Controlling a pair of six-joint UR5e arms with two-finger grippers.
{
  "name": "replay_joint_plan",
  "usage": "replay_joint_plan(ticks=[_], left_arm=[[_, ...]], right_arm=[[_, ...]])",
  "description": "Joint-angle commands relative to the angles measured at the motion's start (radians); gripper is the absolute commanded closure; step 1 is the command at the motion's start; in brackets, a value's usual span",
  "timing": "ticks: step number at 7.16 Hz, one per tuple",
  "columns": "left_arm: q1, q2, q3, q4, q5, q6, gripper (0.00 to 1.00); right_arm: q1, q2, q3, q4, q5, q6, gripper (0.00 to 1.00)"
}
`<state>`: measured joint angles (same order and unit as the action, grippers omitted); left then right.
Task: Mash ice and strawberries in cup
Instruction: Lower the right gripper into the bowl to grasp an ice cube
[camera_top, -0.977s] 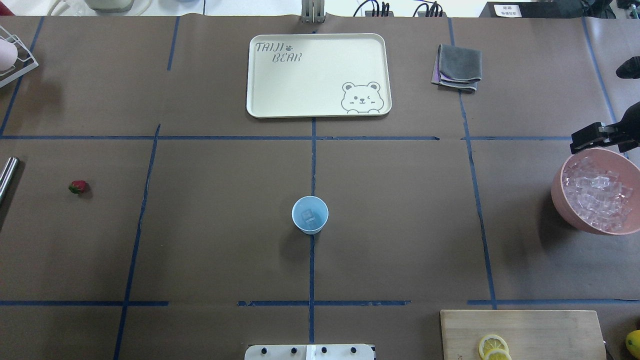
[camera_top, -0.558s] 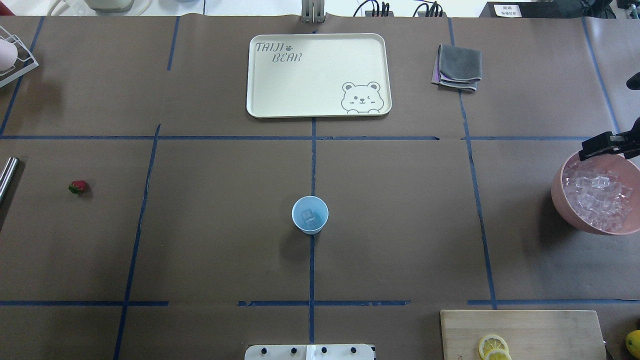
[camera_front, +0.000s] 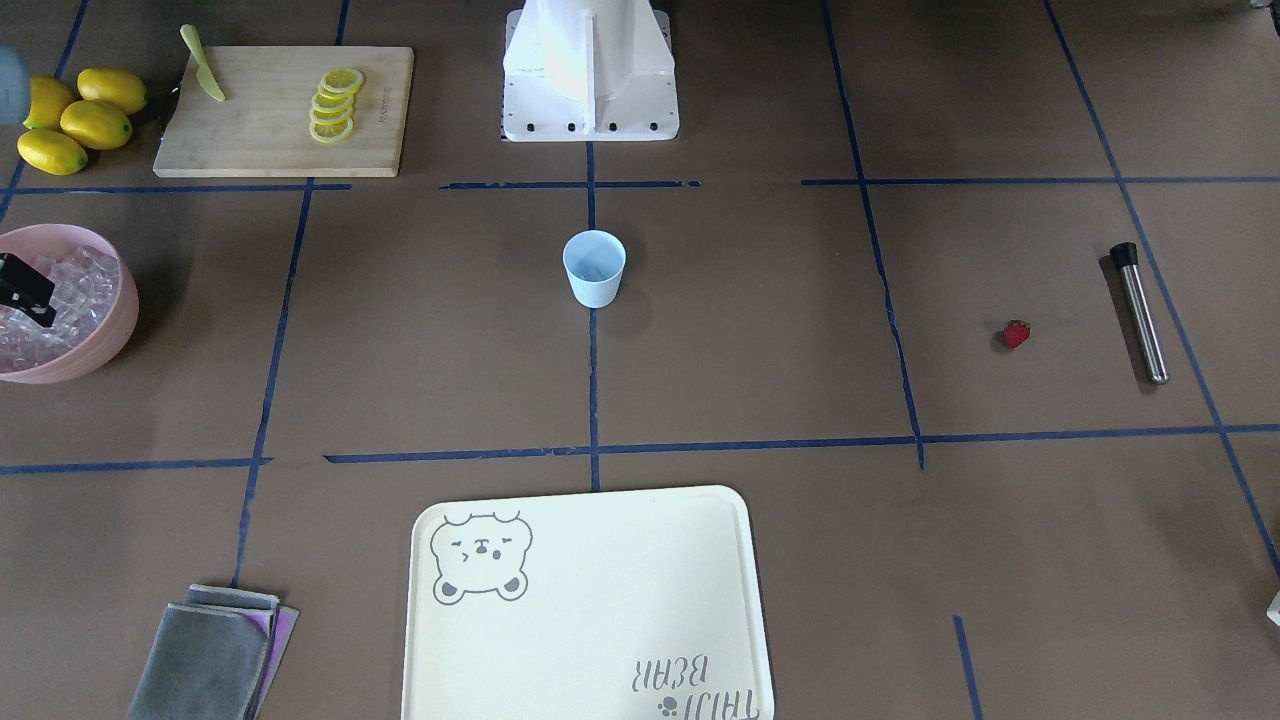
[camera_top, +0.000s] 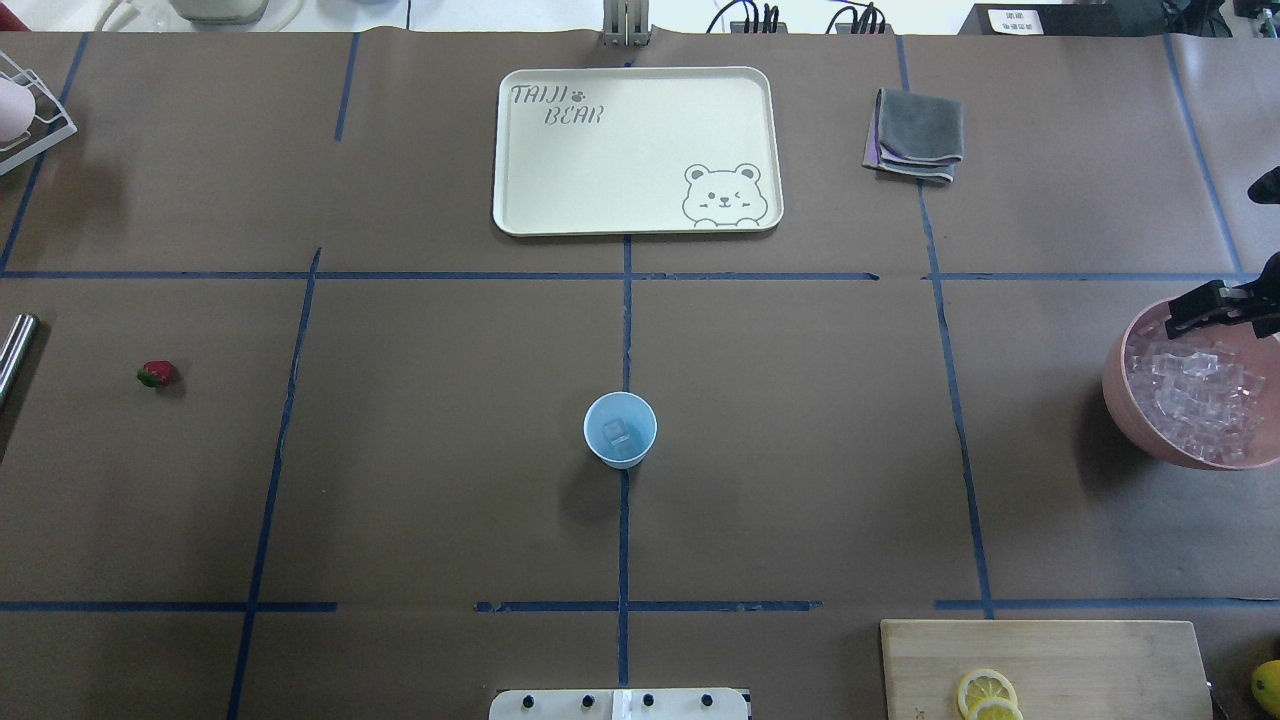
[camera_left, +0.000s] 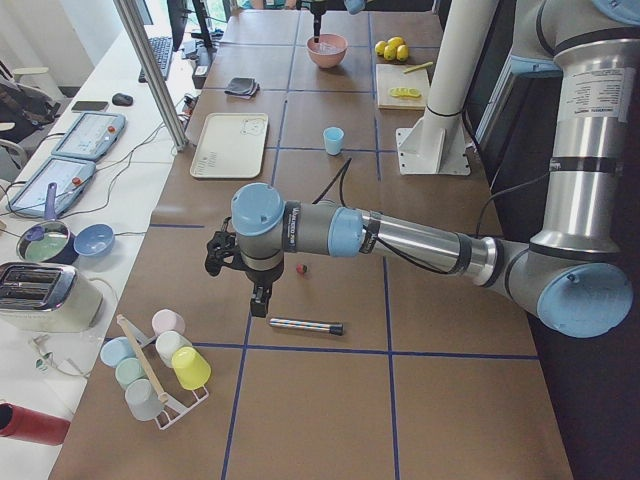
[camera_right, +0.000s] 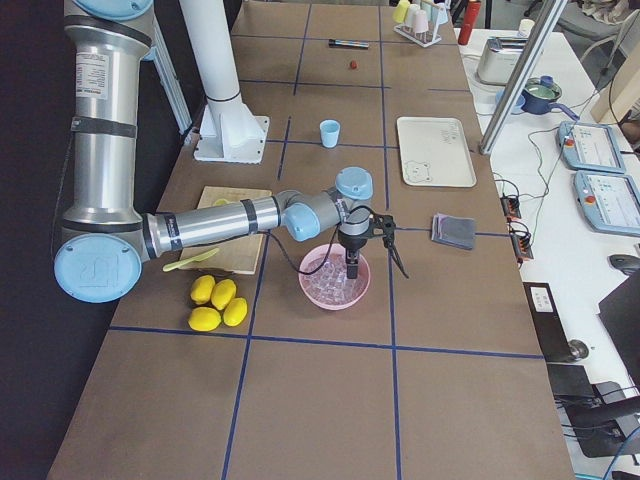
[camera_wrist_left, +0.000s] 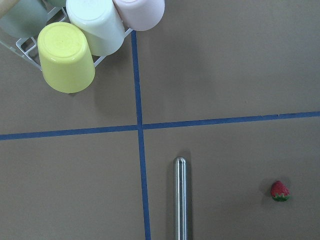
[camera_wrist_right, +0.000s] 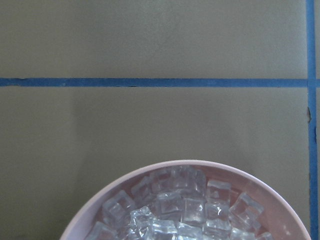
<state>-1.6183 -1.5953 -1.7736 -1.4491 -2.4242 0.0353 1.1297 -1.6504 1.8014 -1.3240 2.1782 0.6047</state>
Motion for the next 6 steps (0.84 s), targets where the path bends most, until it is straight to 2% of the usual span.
replay_joint_plan(ticks=[1, 3, 6], left_arm=[[0.000, -0.002, 0.000, 0.000, 0.001, 0.000, 0.00], [0.000, -0.003, -0.001, 0.000, 0.001, 0.000, 0.00], [0.000, -0.006, -0.001, 0.000, 0.001, 0.000, 0.00]], right_arm=[[-0.007, 0.006, -0.017, 0.000, 0.000, 0.000, 0.10], [-0.028, 0.006, -0.017, 0.000, 0.000, -0.002, 0.21], [-0.036, -0.006, -0.017, 0.000, 0.012, -0.006, 0.22]])
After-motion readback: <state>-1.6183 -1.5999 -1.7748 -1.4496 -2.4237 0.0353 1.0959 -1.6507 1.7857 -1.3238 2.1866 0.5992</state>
